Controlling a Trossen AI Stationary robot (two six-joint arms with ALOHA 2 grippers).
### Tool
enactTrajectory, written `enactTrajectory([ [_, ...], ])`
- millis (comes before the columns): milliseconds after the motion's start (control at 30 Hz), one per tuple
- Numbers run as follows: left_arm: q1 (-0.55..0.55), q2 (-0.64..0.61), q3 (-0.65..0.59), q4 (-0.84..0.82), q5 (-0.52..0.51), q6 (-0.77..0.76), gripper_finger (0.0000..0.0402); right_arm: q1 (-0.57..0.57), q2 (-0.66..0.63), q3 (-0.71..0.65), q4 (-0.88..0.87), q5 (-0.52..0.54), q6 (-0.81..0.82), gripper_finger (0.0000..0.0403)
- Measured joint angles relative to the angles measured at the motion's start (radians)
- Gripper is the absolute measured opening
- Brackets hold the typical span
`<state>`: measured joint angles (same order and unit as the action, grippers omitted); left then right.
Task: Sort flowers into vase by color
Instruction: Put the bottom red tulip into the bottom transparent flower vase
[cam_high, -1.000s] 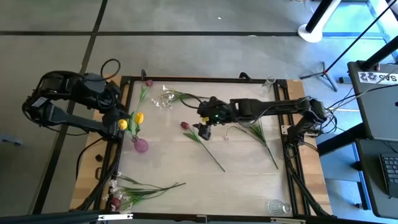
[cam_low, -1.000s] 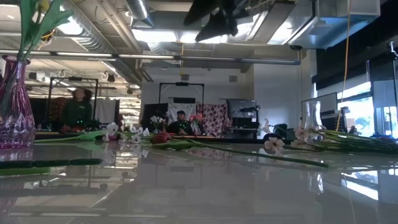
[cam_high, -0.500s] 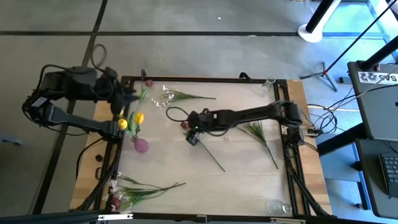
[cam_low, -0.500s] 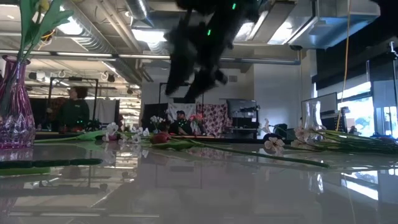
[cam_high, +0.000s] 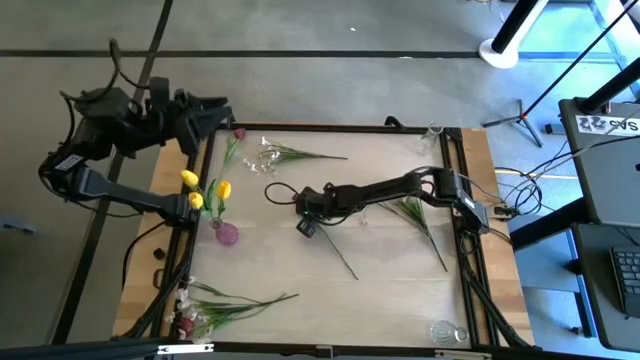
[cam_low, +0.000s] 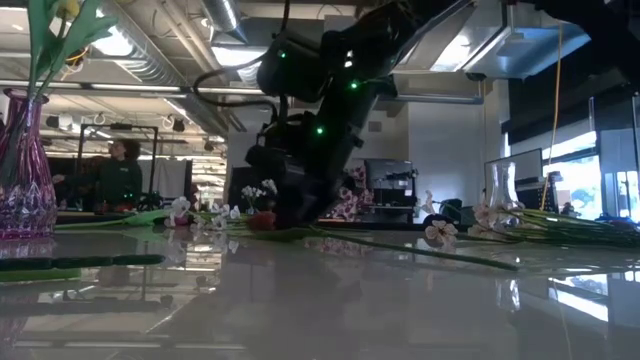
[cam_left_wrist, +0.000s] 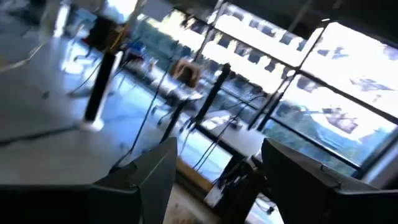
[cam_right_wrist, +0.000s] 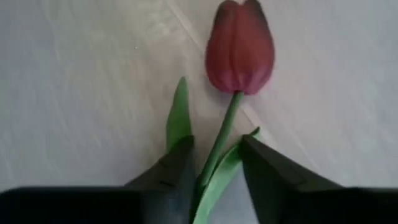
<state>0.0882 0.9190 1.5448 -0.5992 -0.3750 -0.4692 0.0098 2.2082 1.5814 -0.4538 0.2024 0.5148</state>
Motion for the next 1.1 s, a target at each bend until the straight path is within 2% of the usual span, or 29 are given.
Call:
enactTrajectory([
  [167, -0.016, 0.009, 0.0, 0.117, 0.054, 0.115, 0.0231, -0.02, -0.002, 0.017, -0.032, -0.022, -0.003, 0.002],
  [233, -0.017, 0.009, 0.0, 0.136, 0.05, 0.121, 0.0231, -0.033, -0.016, 0.048, -0.091, -0.059, -0.017, 0.0012],
  [333, -0.017, 0.001, 0.0, 0.137, 0.044, 0.122, 0.0231, -0.052, -0.085, 0.131, -0.216, -0.039, -0.025, 0.0024],
  [467, -0.017, -0.029, -0.001, 0.127, 0.052, 0.082, 0.0231, -0.098, -0.24, 0.217, -0.254, 0.097, -0.111, 0.0009],
  [633, -0.017, -0.107, 0.0, 0.049, 0.087, 0.064, 0.0231, -0.188, -0.477, 0.201, -0.216, 0.333, -0.234, 0.0014],
  [733, -0.017, -0.135, 0.001, 0.019, 0.117, 0.084, 0.0231, -0.26, -0.624, 0.121, -0.129, 0.439, -0.35, 0.0008],
  [833, -0.018, -0.147, -0.001, -0.027, 0.108, 0.08, 0.0231, -0.346, -0.752, -0.011, 0.012, 0.464, -0.454, 0.0006],
  [967, -0.017, -0.152, -0.001, -0.056, 0.055, 0.084, 0.0231, -0.464, -0.903, -0.24, 0.295, 0.505, -0.605, 0.0006],
  [1100, -0.017, -0.143, -0.001, -0.056, 0.014, 0.086, 0.0231, -0.589, -0.982, -0.449, 0.628, 0.494, -0.779, 0.0005],
])
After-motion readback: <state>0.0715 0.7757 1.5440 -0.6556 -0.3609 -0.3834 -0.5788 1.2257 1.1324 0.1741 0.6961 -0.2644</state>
